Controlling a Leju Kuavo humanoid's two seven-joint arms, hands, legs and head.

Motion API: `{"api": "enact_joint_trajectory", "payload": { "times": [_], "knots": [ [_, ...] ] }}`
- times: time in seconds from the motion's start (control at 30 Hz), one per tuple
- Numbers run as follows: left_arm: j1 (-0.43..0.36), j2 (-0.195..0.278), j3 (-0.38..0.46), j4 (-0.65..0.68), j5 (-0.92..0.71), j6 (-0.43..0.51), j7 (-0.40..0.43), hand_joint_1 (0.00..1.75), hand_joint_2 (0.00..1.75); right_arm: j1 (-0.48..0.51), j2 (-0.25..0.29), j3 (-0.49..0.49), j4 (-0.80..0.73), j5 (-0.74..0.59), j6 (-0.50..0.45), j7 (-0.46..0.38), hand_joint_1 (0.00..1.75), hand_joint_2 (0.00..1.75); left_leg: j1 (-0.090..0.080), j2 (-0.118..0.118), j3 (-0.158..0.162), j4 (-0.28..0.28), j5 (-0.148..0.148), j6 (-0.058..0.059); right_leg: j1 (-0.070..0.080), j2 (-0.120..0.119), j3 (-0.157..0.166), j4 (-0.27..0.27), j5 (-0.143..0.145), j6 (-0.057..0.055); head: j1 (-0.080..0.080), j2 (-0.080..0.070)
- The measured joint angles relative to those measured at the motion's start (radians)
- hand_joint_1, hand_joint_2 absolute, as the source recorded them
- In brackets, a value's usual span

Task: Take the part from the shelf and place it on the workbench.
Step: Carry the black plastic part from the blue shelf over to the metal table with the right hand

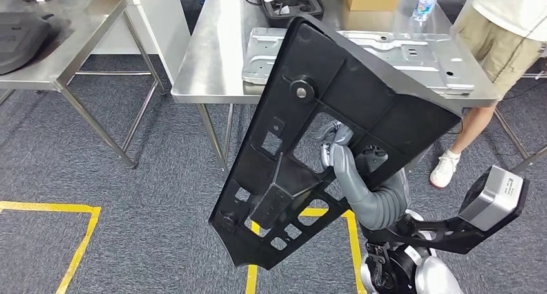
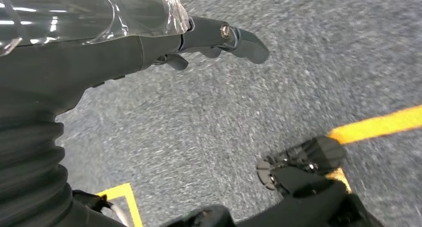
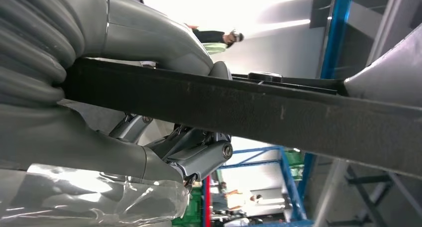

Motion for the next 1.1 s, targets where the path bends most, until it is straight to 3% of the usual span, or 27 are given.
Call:
{"api": "enact_joint_trajectory", "payload": {
  "times": [0.07,0.1,0.17,0.2,0.27,0.3,0.33,0.4,0.47,0.57,0.63,0.73,0.77,0.8,0.83,0.93,0.97,1.0,1.1],
  "knots": [
    [0.001,0.0,0.0,0.0,0.0,0.001,0.0,0.0,1.75,-0.001,0.0,0.0,0.0,0.0,0.0,-0.001,1.75,1.75,0.005,0.0,0.024,-0.017,-0.009,0.007,0.0,-0.003,-0.008,0.032,0.011,0.009,0.0,0.0],
    [0.0,0.0,0.0,0.0,0.0,0.002,0.0,0.0,1.75,-0.003,0.0,0.0,0.0,0.0,0.001,-0.001,1.75,1.75,0.009,-0.001,0.041,-0.024,-0.015,0.012,0.0,-0.005,-0.035,0.08,0.015,0.012,0.001,0.0],
    [-0.001,0.001,0.0,0.0,0.0,0.003,-0.001,0.0,1.75,-0.003,0.0,0.0,0.0,0.0,0.002,-0.002,1.75,1.75,0.014,-0.001,0.071,-0.031,-0.033,0.019,-0.001,-0.008,-0.128,0.219,0.0,0.019,0.003,0.0],
    [-0.001,0.001,0.0,0.0,0.0,0.003,-0.001,0.0,1.75,-0.002,0.0,0.0,0.0,0.0,0.002,-0.002,1.75,1.75,0.016,-0.001,0.084,-0.031,-0.044,0.021,-0.003,-0.008,-0.18,0.283,-0.024,0.023,0.004,0.0],
    [0.001,0.0,0.0,0.0,0.0,0.001,0.0,0.0,1.75,0.0,0.0,0.0,0.0,0.0,0.002,-0.002,1.75,1.75,0.019,-0.002,0.115,-0.031,-0.069,0.017,-0.005,-0.008,-0.251,0.33,-0.065,0.031,0.004,0.0],
    [0.002,0.0,0.0,0.0,0.0,0.001,0.0,0.0,1.75,0.0,0.0,0.0,0.0,0.0,0.002,-0.002,1.75,1.75,0.021,-0.003,0.133,-0.031,-0.082,0.014,-0.005,-0.009,-0.262,0.308,-0.06,0.033,0.005,0.0],
    [0.002,0.0,0.0,0.0,0.0,0.001,0.001,0.0,1.75,0.0,0.0,0.0,0.0,0.0,0.002,-0.002,1.75,1.75,0.023,-0.003,0.151,-0.031,-0.095,0.011,-0.005,-0.009,-0.259,0.261,-0.034,0.034,0.005,0.0],
    [0.001,0.0,0.0,0.0,0.0,0.001,0.002,0.0,1.75,0.001,0.0,0.0,0.0,0.0,0.002,-0.002,1.75,1.75,0.024,-0.004,0.184,-0.031,-0.124,0.002,-0.005,-0.018,-0.229,0.116,0.089,0.033,0.005,0.0],
    [-0.002,0.0,0.0,0.0,0.0,0.001,0.004,0.0,1.75,0.001,0.0,0.0,0.0,0.0,0.002,-0.001,1.75,1.75,0.019,-0.004,0.205,-0.04,-0.148,-0.011,-0.002,-0.027,-0.208,0.025,0.18,0.026,0.005,0.0],
    [-0.004,0.0,0.0,0.0,0.0,0.002,0.006,0.0,1.75,-0.001,0.0,0.0,-0.002,0.0,0.001,-0.003,1.75,1.75,0.018,-0.003,0.223,-0.04,-0.155,-0.028,-0.003,-0.023,-0.193,0.012,0.181,0.007,0.002,0.0],
    [-0.006,0.0,0.0,0.0,0.0,0.002,0.005,0.0,1.75,-0.002,0.001,0.0,-0.002,0.0,0.001,-0.003,1.75,1.75,0.021,-0.003,0.188,0.04,-0.167,-0.034,-0.003,-0.022,-0.175,0.01,0.17,-0.006,0.0,0.0],
    [-0.005,-0.001,0.0,0.0,0.0,0.002,0.005,0.0,1.75,-0.002,0.001,0.001,-0.002,0.001,0.002,-0.003,1.75,1.75,0.023,-0.002,0.052,0.244,-0.248,-0.044,0.001,-0.021,-0.147,0.01,0.144,-0.017,0.0,0.0],
    [-0.003,-0.001,0.0,0.0,0.0,0.002,0.006,0.0,1.75,-0.001,0.001,0.001,-0.002,0.001,0.002,-0.003,1.75,1.75,0.022,-0.002,0.018,0.276,-0.27,-0.044,0.003,-0.02,-0.135,0.009,0.134,-0.018,-0.001,0.0],
    [-0.001,-0.001,0.0,0.0,0.0,0.002,0.006,0.0,1.75,-0.001,0.001,0.001,-0.002,0.001,0.002,-0.003,1.75,1.75,0.021,-0.003,0.001,0.274,-0.275,-0.042,0.004,-0.018,-0.122,0.009,0.124,-0.019,-0.001,0.0],
    [0.0,-0.001,0.0,0.0,0.001,0.002,0.006,0.0,1.75,-0.001,0.001,0.001,-0.002,0.001,0.002,-0.003,1.75,1.75,0.019,-0.003,0.0,0.235,-0.251,-0.036,0.007,-0.017,-0.107,0.009,0.114,-0.019,-0.001,0.0],
    [0.001,0.002,0.0,0.0,0.004,0.003,0.007,0.0,1.75,-0.001,0.001,0.002,-0.002,0.001,0.002,-0.003,1.75,1.75,0.001,-0.008,0.047,0.038,-0.089,-0.001,0.012,-0.013,-0.068,0.007,0.087,-0.017,-0.001,0.0],
    [0.001,0.003,0.0,0.0,0.005,0.003,0.008,0.0,1.75,-0.002,0.002,0.002,-0.002,0.001,0.002,-0.003,1.75,1.75,-0.006,-0.012,0.059,0.001,-0.055,0.008,0.011,-0.011,-0.062,0.006,0.081,-0.013,-0.001,0.0],
    [0.001,0.004,0.0,0.0,0.005,0.004,0.009,0.0,1.75,-0.001,0.002,0.002,-0.002,0.0,0.002,-0.003,1.75,1.75,-0.01,-0.015,0.064,-0.015,-0.039,0.015,0.01,-0.008,-0.06,0.011,0.08,-0.009,-0.001,0.0],
    [-0.001,0.004,0.0,0.0,0.004,0.006,0.009,0.0,1.75,0.0,0.002,0.002,-0.002,0.001,0.001,-0.003,1.75,1.75,-0.005,-0.013,0.089,-0.035,-0.032,0.026,0.009,-0.006,-0.067,0.044,0.079,0.006,-0.002,0.0]
  ]
}}
